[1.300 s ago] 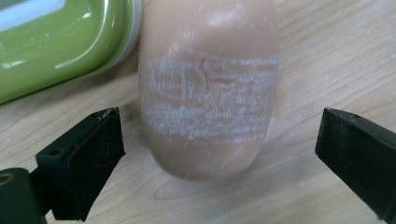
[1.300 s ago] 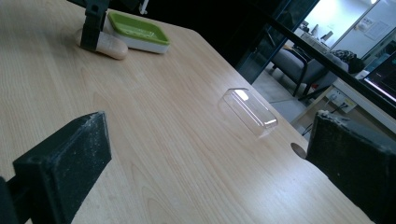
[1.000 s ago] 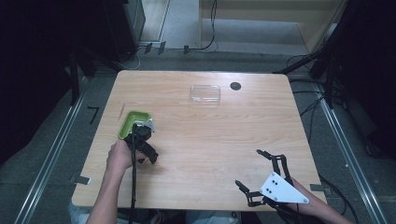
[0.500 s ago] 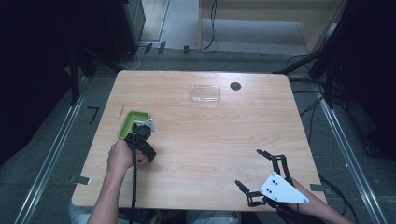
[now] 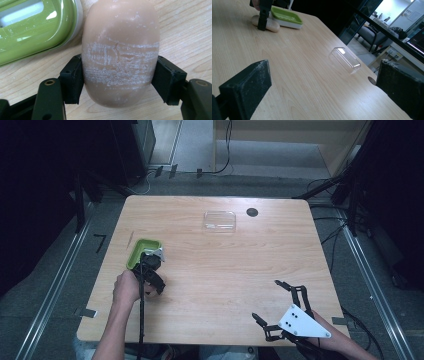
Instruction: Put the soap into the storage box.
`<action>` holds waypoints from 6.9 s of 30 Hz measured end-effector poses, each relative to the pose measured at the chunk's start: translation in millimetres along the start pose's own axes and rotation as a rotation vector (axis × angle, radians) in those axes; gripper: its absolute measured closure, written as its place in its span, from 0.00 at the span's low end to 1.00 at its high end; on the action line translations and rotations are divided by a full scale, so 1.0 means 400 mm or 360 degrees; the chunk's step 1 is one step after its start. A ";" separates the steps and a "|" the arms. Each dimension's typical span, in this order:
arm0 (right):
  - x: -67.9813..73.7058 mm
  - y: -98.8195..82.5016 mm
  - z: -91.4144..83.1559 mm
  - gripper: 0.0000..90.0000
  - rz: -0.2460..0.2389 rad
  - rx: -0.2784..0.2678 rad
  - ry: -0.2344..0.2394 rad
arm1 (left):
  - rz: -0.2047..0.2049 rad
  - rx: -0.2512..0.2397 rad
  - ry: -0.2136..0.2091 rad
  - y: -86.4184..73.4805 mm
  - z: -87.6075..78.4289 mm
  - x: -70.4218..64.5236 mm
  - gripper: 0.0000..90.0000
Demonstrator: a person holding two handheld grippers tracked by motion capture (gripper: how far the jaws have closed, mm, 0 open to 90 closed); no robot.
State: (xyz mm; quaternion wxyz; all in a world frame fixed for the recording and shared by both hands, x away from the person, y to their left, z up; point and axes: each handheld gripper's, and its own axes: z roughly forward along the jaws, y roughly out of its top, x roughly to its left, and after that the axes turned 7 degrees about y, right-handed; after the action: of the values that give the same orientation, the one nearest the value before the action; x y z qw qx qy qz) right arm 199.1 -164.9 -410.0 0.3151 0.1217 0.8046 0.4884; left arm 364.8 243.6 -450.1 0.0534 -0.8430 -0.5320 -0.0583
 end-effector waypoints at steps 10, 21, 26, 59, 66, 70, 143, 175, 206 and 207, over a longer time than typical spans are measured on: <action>-0.001 0.000 0.000 0.00 0.0005 -0.0003 -0.0004 | 0.0058 0.0023 0.0008 0.001 -0.019 -0.005 0.37; -0.001 0.000 0.000 0.00 0.0002 -0.0004 -0.0003 | 0.0100 0.0057 0.0001 -0.002 -0.050 0.003 0.37; -0.001 0.000 0.000 0.00 0.0001 -0.0004 -0.0005 | 0.0114 0.0062 -0.0001 -0.003 -0.063 0.008 0.37; -0.002 -0.001 0.000 0.00 0.0004 -0.0007 -0.0004 | 0.0120 0.0024 -0.0008 0.035 -0.147 0.059 0.37; -0.001 -0.001 0.000 0.00 0.0011 -0.0004 -0.0004 | 0.0108 0.0021 -0.0007 0.044 -0.157 0.075 0.37; -0.002 -0.001 0.000 0.00 0.0011 -0.0002 -0.0003 | 0.0100 0.0024 -0.0008 0.053 -0.167 0.087 0.37; -0.003 -0.002 -0.001 0.00 0.0016 -0.0009 -0.0008 | -0.0137 -0.0045 -0.0007 0.128 -0.158 0.206 0.37; -0.003 -0.002 -0.001 0.00 0.0020 -0.0009 -0.0007 | -0.0305 -0.0048 0.0032 0.167 -0.072 0.232 0.37; -0.004 -0.004 -0.001 0.00 0.0023 -0.0012 -0.0005 | -0.0342 0.0038 0.0049 0.184 -0.037 0.214 0.34; -0.005 -0.004 -0.002 0.00 0.0020 -0.0010 -0.0006 | -0.0354 0.0038 0.0046 0.182 -0.041 0.214 0.32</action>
State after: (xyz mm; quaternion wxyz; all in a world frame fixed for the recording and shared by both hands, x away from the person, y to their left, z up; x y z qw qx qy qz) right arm 200.2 -167.3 -410.3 0.3140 0.1268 0.8017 0.4926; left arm 466.6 286.3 -422.8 0.0642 -0.7772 -0.6220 -0.0698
